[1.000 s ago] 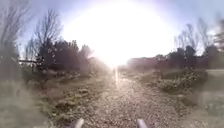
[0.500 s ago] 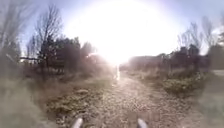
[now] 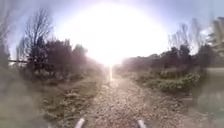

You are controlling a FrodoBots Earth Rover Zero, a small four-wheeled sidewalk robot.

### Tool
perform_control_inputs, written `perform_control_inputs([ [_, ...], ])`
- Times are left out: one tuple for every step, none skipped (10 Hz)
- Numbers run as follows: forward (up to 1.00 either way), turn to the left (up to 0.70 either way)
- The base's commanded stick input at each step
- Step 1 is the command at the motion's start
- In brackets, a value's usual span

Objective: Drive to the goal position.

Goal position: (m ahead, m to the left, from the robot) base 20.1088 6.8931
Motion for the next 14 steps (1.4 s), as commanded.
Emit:
perform_control_inputs([
  [0.50, 0.00],
  [0.50, 0.00],
  [0.50, -0.01],
  [0.50, -0.03],
  [0.50, -0.05],
  [0.50, -0.06],
  [0.50, -0.08],
  [0.50, -0.10],
  [0.50, -0.12],
  [0.50, -0.14],
  [0.50, -0.16],
  [0.50, -0.18],
  [0.50, -0.37],
  [0.50, -0.43],
])
